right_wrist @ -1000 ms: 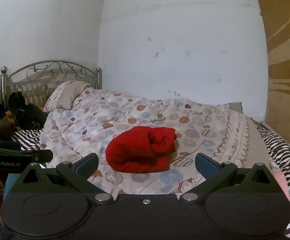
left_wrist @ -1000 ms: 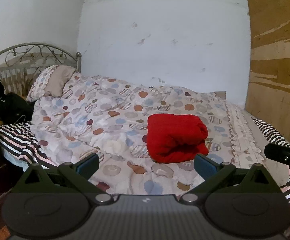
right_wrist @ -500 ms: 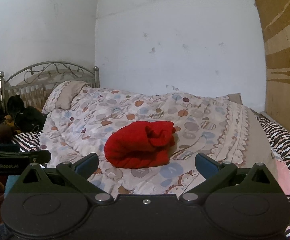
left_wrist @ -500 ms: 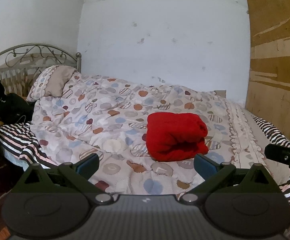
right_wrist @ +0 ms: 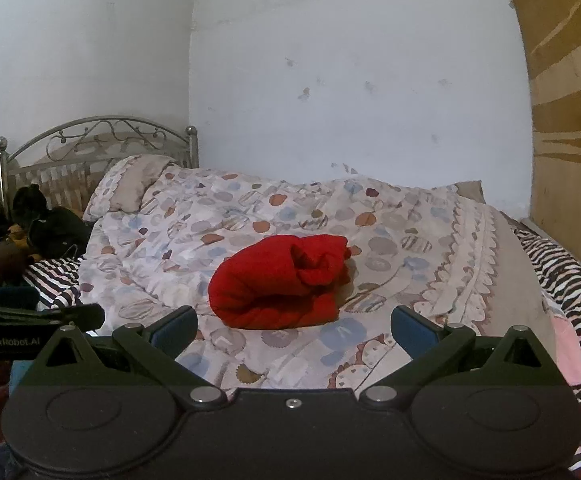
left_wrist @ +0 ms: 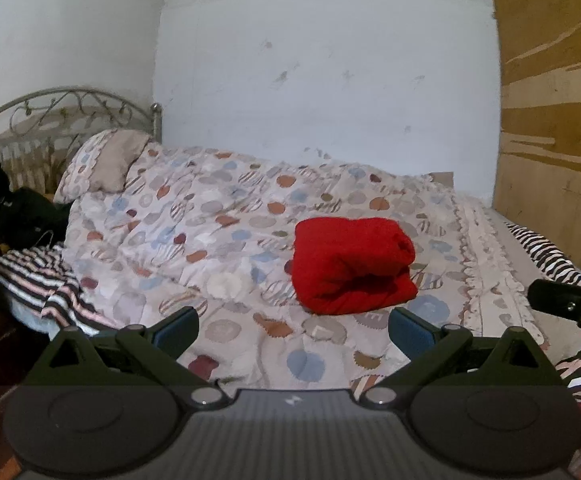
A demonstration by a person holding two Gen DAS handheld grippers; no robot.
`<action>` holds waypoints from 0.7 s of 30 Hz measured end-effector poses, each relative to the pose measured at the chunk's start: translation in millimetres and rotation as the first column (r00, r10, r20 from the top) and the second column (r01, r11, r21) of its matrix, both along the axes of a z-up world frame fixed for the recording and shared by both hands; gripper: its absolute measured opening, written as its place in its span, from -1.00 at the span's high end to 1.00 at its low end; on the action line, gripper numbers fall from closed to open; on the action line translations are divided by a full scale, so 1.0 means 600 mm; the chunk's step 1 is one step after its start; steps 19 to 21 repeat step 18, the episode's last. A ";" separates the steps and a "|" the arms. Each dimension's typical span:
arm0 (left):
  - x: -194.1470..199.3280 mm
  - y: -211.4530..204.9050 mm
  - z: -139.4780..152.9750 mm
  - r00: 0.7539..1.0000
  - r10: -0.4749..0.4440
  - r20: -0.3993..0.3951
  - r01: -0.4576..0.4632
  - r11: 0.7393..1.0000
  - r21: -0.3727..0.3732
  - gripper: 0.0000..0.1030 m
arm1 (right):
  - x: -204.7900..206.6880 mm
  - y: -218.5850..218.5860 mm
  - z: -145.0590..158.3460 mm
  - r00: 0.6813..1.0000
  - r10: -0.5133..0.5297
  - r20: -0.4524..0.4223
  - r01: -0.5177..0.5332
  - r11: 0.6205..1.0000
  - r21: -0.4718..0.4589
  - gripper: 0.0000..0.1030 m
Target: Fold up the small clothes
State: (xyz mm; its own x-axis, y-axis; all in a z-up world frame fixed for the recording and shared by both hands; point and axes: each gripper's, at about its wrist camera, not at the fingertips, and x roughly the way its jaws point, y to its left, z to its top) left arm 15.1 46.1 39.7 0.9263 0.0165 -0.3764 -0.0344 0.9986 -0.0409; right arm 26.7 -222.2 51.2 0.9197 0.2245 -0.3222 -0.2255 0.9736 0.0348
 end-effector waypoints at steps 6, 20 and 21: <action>-0.005 -0.003 0.000 0.999 -0.037 0.001 0.037 0.999 0.010 -0.99 | -0.001 -0.004 -0.001 1.000 -0.006 -0.002 0.006 1.000 -0.016 -0.99; -0.006 -0.004 0.000 0.998 -0.058 0.015 0.058 0.998 -0.003 -0.99 | -0.002 -0.013 0.001 1.000 -0.016 -0.006 0.016 0.999 -0.033 -0.99; -0.006 -0.004 0.000 0.998 -0.058 0.015 0.058 0.998 -0.003 -0.99 | -0.002 -0.013 0.001 1.000 -0.016 -0.006 0.016 0.999 -0.033 -0.99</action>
